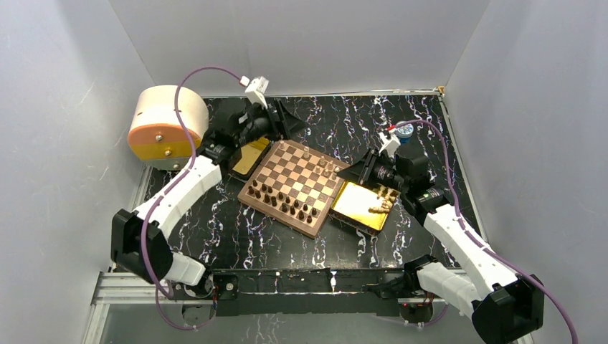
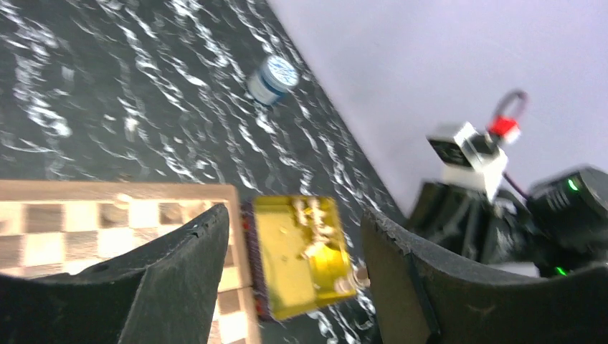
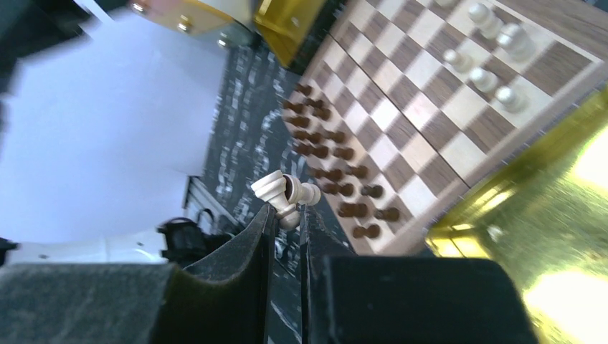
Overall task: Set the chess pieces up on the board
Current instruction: Place the chess piece on the chessboard.
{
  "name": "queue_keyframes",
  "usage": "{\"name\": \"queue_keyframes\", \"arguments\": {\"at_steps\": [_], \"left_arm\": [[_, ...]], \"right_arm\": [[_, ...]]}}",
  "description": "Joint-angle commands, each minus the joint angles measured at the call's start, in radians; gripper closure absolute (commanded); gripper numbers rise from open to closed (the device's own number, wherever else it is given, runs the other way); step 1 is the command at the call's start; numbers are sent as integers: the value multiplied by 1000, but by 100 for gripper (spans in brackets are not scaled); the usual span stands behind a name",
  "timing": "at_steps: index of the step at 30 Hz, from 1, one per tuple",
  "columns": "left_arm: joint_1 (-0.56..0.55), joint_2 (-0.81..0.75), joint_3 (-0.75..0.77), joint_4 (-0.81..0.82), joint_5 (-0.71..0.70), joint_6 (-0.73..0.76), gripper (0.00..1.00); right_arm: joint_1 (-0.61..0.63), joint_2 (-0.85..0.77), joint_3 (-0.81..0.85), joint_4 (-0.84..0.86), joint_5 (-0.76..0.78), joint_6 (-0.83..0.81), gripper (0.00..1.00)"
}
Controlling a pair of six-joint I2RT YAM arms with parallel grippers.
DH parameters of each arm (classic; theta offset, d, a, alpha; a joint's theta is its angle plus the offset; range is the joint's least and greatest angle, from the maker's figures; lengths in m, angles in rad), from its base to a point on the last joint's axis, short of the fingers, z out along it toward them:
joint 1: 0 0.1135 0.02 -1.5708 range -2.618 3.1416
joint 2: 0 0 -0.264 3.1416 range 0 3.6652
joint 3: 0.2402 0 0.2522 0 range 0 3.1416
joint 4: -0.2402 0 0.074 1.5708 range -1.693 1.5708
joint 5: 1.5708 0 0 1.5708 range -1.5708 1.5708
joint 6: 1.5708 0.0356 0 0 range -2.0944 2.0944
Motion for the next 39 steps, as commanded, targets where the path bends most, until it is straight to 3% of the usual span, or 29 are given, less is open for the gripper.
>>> {"name": "queue_keyframes", "arguments": {"at_steps": [1, 8, 13, 19, 39], "left_arm": [[1, -102, -208, 352, 235, -243, 34], [-1, -184, -411, 729, 315, -575, 34], [-8, -167, -442, 864, 325, -694, 33], [-60, -121, -437, 982, 279, -763, 32], [-170, 21, -365, 1139, 207, -832, 36]], "right_arm": [[1, 0, 44, 255, -33, 208, 100], [1, 16, 68, 465, -23, 391, 100], [2, 23, 74, 557, -20, 478, 100], [2, 40, 78, 638, -45, 558, 100], [2, 35, 59, 736, -89, 640, 100]]}}
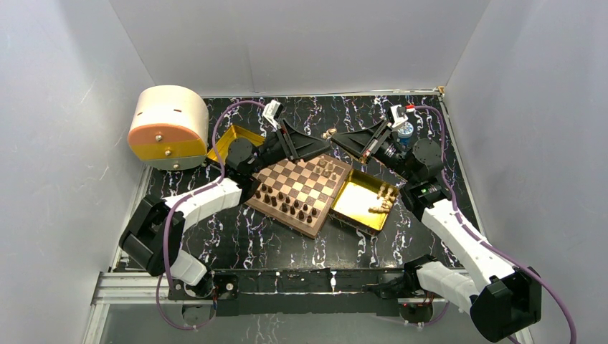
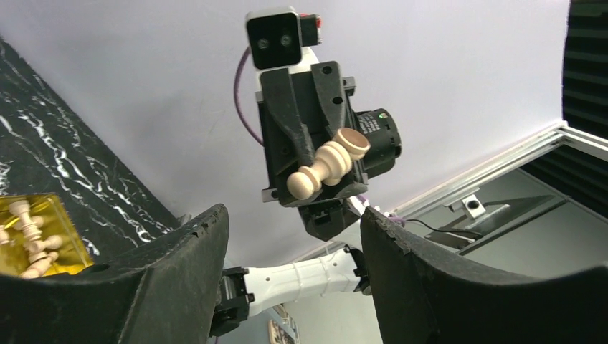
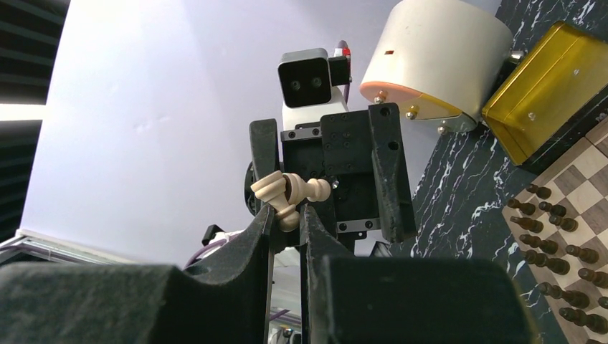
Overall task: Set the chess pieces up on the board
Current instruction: Place the chess piece on the chessboard.
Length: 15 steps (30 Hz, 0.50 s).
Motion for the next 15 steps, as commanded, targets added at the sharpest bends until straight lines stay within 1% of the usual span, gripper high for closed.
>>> {"name": "queue_keyframes", "arguments": {"at_steps": [1, 9, 15], "left_arm": [[-12, -15, 41, 118, -27, -33, 36], [-13, -27, 49, 144, -46, -62, 42], [-13, -37, 36, 148, -58, -62, 43]], "right_arm": [[2, -16, 31, 77, -16, 16, 100], [1, -16, 20, 73, -19, 22, 100], [1, -11, 22, 78, -22, 26, 100]]}}
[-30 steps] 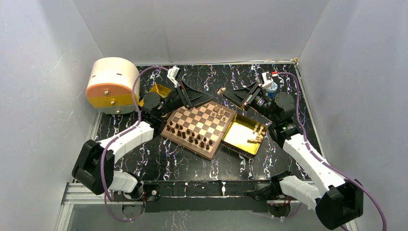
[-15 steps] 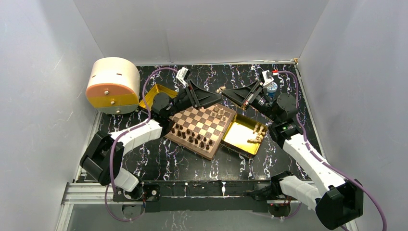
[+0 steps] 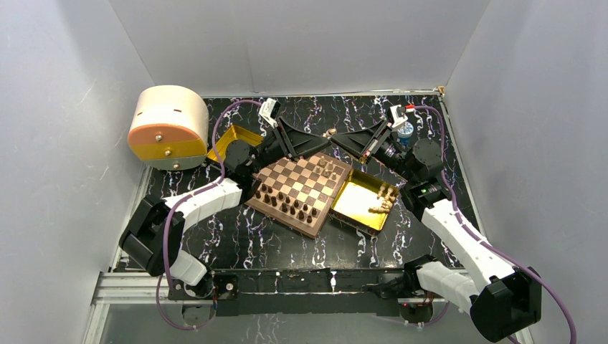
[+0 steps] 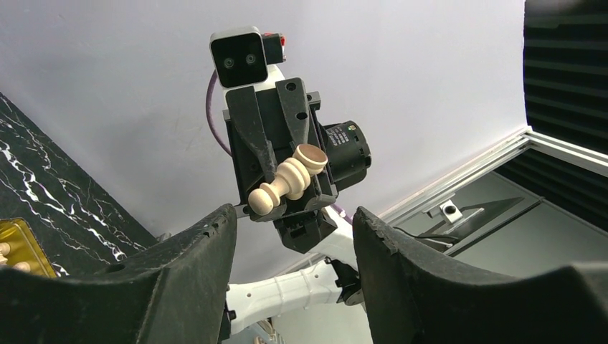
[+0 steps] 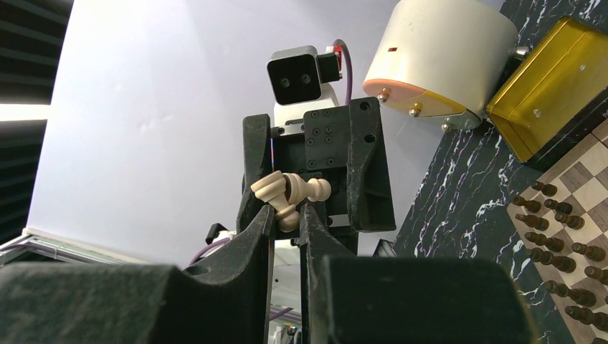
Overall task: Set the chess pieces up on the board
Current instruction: Place the chess piece on the chessboard.
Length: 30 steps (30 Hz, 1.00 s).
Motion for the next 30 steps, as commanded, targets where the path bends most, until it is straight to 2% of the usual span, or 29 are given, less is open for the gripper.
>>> {"name": "queue_keyframes", "arguments": {"at_steps": [1, 15, 21, 30], "left_arm": [[-1, -40, 32, 53, -25, 1, 43], [-1, -41, 21, 56, -59, 5, 52], [-1, -50, 9, 58, -79, 4, 59], [-1, -58, -11, 66, -103, 4, 75]], "right_arm": [[1, -9, 23, 73, -16, 9, 100], [1, 2, 16, 86, -26, 21, 100], [2, 1, 15, 89, -27, 24, 100], [2, -5, 9, 89, -19, 20, 100]]}}
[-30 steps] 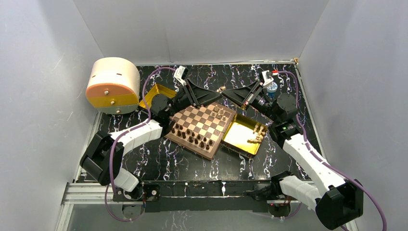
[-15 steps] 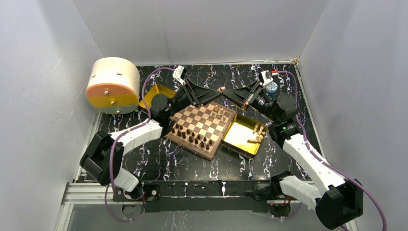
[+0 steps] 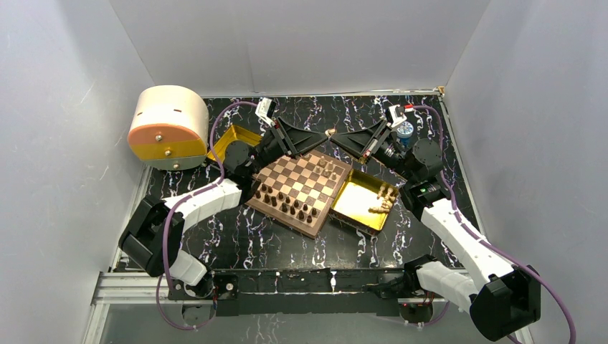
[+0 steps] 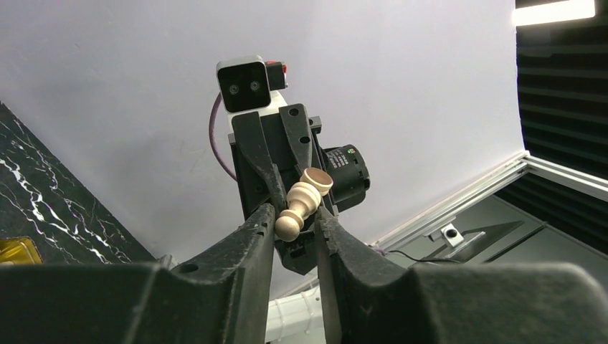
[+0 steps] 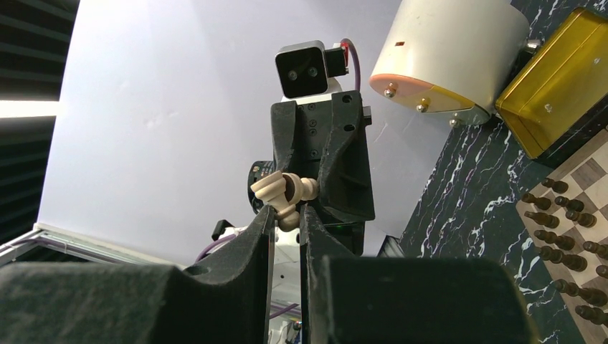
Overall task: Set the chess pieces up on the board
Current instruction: Place the chess piece on the chessboard.
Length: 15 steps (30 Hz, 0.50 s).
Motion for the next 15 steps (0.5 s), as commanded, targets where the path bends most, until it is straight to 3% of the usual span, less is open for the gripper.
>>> {"name": "queue_keyframes", "arguments": {"at_steps": [1, 10, 15], "left_arm": [[-1, -55, -9, 60, -35, 10, 77], [1, -55, -25, 54, -46, 23, 94], [36, -68, -48, -111, -33, 44, 97]], "right_arm": [[2, -13, 10, 64, -1, -3, 100], [2, -20, -3, 49, 0, -14, 100], [2, -54, 21, -93, 32, -133, 100]]}}
